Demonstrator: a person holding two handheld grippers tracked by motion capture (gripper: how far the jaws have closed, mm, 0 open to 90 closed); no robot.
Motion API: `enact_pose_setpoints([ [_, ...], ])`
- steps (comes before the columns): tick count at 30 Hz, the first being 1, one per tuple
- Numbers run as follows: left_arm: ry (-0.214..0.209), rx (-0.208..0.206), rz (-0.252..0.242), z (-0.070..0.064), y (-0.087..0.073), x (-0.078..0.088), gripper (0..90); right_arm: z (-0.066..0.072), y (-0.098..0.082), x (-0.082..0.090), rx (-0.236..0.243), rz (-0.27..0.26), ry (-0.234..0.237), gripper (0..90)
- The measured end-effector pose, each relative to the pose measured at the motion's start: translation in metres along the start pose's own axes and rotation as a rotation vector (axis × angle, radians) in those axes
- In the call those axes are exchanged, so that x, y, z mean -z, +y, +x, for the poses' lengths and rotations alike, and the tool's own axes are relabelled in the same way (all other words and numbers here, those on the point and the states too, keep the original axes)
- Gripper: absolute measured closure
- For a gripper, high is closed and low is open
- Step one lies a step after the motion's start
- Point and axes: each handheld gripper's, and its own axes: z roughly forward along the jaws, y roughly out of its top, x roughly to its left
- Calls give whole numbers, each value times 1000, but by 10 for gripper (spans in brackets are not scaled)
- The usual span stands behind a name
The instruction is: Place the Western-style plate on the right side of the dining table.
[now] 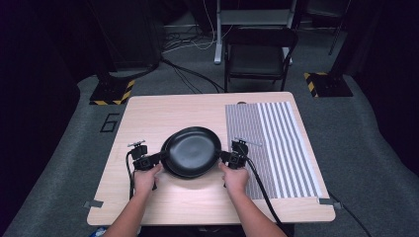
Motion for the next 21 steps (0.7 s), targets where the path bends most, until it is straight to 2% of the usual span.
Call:
enact_pose_setpoints([
  [1, -6, 7, 3, 0, 1, -2, 802, 0, 2, 0, -17, 2, 1, 794],
  [5, -17, 23, 3, -3, 2, -8, 801, -4, 12, -1, -32, -4, 4, 808],
  [9, -29, 47, -4, -3, 1, -12, 799, -4, 20, -1, -17, -17, 1, 811],
  [13, -19, 59, -10, -5, 1, -13, 799, -4, 24, -3, 6, -24, -4, 803],
  [17, -19, 55, -11, -5, 1, -13, 800, -2, 20, 1, 62, -69, -5, 675],
  [21, -24, 54, -16, -4, 0, -12, 800, -2, 15, 7, 74, -63, -18, 656],
])
